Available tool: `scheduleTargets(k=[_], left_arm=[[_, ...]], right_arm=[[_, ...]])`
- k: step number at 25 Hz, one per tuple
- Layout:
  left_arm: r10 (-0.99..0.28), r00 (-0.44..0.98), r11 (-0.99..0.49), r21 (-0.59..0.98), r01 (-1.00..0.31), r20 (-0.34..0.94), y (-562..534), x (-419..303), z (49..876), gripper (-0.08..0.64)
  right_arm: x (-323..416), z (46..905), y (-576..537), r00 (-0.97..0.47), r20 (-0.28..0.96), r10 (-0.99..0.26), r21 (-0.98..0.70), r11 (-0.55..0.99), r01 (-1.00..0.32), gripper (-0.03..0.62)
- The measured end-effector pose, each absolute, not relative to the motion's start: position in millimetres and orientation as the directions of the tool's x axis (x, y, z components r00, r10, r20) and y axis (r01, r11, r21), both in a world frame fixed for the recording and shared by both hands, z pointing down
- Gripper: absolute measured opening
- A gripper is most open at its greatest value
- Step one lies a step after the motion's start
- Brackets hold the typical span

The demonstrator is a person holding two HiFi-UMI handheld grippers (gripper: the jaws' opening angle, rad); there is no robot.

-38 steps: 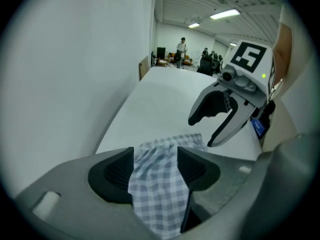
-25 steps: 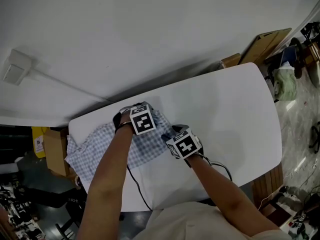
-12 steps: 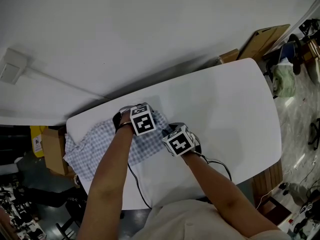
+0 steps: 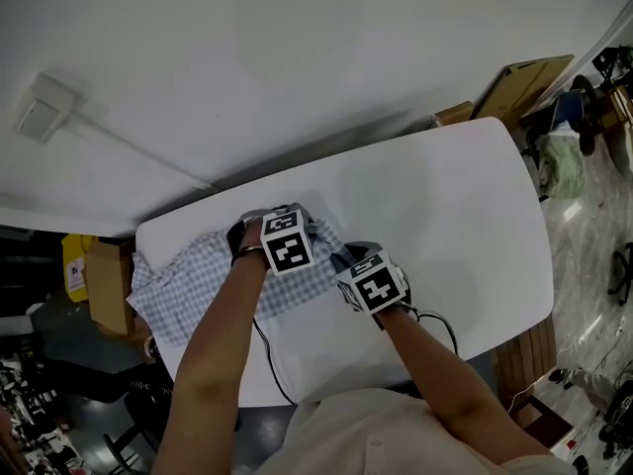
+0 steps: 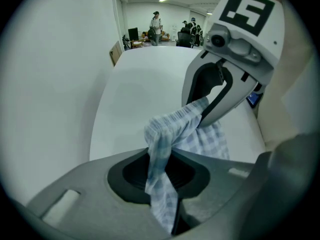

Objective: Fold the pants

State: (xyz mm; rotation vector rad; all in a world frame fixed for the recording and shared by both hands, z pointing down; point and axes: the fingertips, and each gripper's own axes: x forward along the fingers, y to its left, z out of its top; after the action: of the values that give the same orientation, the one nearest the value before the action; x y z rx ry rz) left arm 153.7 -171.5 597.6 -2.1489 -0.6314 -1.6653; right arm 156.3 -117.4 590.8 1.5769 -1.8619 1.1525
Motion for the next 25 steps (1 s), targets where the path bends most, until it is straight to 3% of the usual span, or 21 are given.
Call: scheduleTargets(k=[10, 25], left_arm=[[0.196, 0.292, -0.768, -0.039, 0.639, 0.936, -93, 217, 541, 0.083], [0.324, 0.297, -0.654, -0.015, 0.756, 0.898, 74, 335, 550, 0.083]], right_arm=[[216, 536, -40, -0.199, 0.782, -0.591, -0.289, -0.059, -0.956, 0.103], [323, 542, 126, 0.009, 0.865, -0.501, -0.143, -0.264, -0.954, 0.103]])
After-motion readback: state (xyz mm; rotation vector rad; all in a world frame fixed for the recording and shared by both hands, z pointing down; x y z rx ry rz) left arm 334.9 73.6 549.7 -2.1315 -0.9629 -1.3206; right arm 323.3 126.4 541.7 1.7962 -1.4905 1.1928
